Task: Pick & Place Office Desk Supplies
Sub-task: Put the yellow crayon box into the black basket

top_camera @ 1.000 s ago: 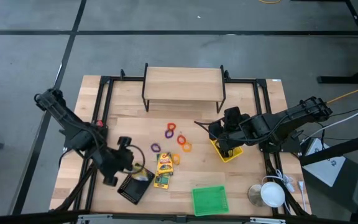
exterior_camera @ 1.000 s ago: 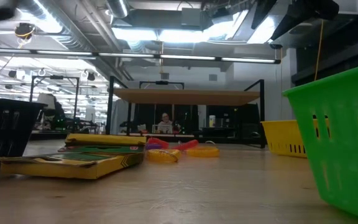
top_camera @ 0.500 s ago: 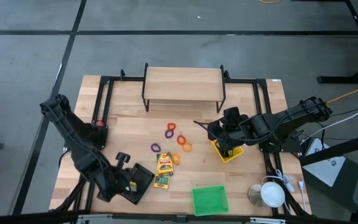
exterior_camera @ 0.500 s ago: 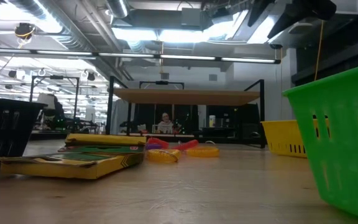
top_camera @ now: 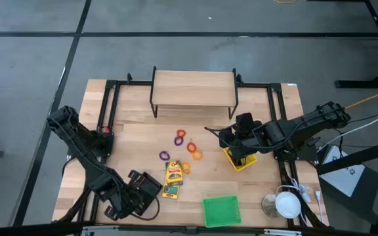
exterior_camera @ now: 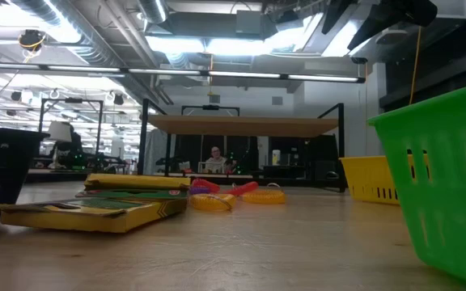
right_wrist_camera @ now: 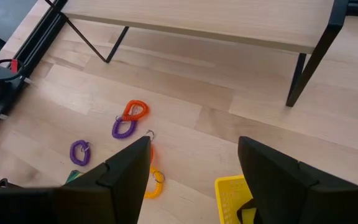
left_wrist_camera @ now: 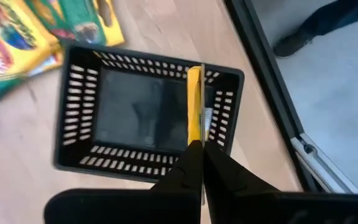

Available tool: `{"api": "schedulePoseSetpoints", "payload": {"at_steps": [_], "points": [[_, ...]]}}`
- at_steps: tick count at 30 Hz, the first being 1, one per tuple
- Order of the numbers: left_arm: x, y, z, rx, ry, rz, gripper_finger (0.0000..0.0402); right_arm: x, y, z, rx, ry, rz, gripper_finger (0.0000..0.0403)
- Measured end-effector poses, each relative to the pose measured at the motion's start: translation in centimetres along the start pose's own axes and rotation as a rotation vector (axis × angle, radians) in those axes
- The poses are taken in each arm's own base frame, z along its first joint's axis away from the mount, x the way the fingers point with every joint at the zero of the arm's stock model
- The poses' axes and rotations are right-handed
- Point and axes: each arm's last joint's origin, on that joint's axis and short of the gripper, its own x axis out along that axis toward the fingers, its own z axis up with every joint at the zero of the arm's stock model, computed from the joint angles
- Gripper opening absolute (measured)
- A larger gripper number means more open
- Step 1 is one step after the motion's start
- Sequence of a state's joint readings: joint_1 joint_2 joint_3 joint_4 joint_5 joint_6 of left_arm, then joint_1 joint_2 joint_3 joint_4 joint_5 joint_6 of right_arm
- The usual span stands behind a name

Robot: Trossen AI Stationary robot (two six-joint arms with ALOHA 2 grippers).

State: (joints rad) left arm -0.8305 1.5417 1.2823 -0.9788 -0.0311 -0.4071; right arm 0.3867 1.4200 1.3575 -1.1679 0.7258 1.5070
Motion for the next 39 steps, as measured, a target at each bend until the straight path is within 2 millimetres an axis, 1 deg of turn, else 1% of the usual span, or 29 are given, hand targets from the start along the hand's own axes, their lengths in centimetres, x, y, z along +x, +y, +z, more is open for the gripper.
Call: {"api": "schedulePoseSetpoints", "payload": {"at_steps": [4,9,14,19,23,27,30,32,34,37,39], "points": [[1.2,0.4,-0.8,-0.001,0.043,-0.04,0.0001,0.0,0.0,0.0,-0.001,0.001,0.001,0.0245],[1.8,1.3,-1.0,0.041,0.045,-0.045,0.0001,0.0,0.0,0.0,-0.001,0.004,0.001,0.0245],[2.8,3.5,-0.4,0.053,0.004,-0.028,0.0001,0.0,0.0,0.0,-0.004,0.004,0.001,0.0245],[3.6,6.0,-0.3,-0.031,0.006,-0.001,0.0007,0.0,0.0,0.0,-0.004,0.006,0.001,0.0245],[3.3,6.8,-0.3,-0.062,0.025,-0.03,0.0038,0.0,0.0,0.0,-0.004,0.011,0.001,0.0245],[3.1,6.9,-0.4,-0.071,0.029,-0.083,0.0086,0.0,0.0,-0.1,-0.023,0.016,0.003,0.0245],[3.0,6.9,-0.6,-0.109,0.054,-0.093,0.0123,0.0,0.0,-0.1,-0.034,0.018,0.003,0.0245],[2.6,6.8,-1.0,-0.14,0.076,-0.094,0.0144,0.0,0.0,-0.1,-0.036,0.018,0.003,0.0245],[1.4,6.8,-1.3,-0.165,0.051,-0.101,0.0161,0.0,0.0,-0.1,-0.044,0.018,0.003,0.0245],[-0.8,7.2,-1.7,-0.216,-0.044,-0.081,0.0174,0.0,0.0,-0.1,-0.047,0.017,0.005,0.0245],[-2.4,8.0,-1.9,-0.309,-0.128,-0.03,0.0175,0.0,0.0,0.0,-0.049,0.015,0.005,0.0245]]}}
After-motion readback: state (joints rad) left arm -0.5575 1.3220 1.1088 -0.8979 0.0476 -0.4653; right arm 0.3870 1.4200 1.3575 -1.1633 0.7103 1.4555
